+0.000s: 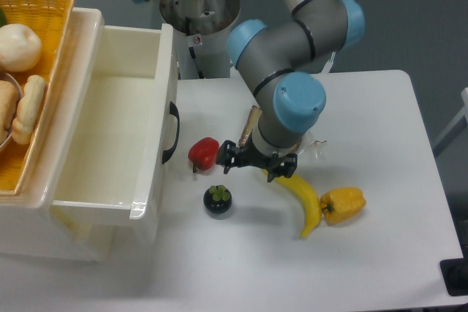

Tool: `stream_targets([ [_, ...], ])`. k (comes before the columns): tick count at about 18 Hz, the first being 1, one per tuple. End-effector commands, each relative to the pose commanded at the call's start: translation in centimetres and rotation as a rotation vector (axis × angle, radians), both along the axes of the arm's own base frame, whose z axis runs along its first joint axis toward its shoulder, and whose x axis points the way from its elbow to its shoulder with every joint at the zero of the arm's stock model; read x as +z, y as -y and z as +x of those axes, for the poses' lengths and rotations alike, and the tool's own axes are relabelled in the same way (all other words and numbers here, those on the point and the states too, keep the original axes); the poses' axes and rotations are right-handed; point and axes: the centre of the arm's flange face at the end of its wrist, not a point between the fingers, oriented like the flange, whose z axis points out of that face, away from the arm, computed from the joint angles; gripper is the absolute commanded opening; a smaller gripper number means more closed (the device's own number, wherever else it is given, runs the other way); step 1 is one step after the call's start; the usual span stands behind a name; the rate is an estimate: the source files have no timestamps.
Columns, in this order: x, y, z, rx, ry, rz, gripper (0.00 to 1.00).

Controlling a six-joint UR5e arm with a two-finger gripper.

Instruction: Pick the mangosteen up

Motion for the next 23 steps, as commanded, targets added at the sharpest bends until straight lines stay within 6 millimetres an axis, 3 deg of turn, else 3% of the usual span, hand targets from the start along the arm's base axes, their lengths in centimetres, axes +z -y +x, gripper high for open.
stream_targets([
  [3, -1.1, -0.5, 0.0, -0.005, 0.006, -0.005, 1.0],
  [6, -2.8, -2.0, 1.3, -0.036, 0.013, -0.014, 1.0],
  [10, -6.0, -3.6, 2.2, -0.05, 0.022, -0.027, 1.0],
  [23, -7.3, -4.2, 2.6, -0.067, 0.027, -0.03, 1.0],
])
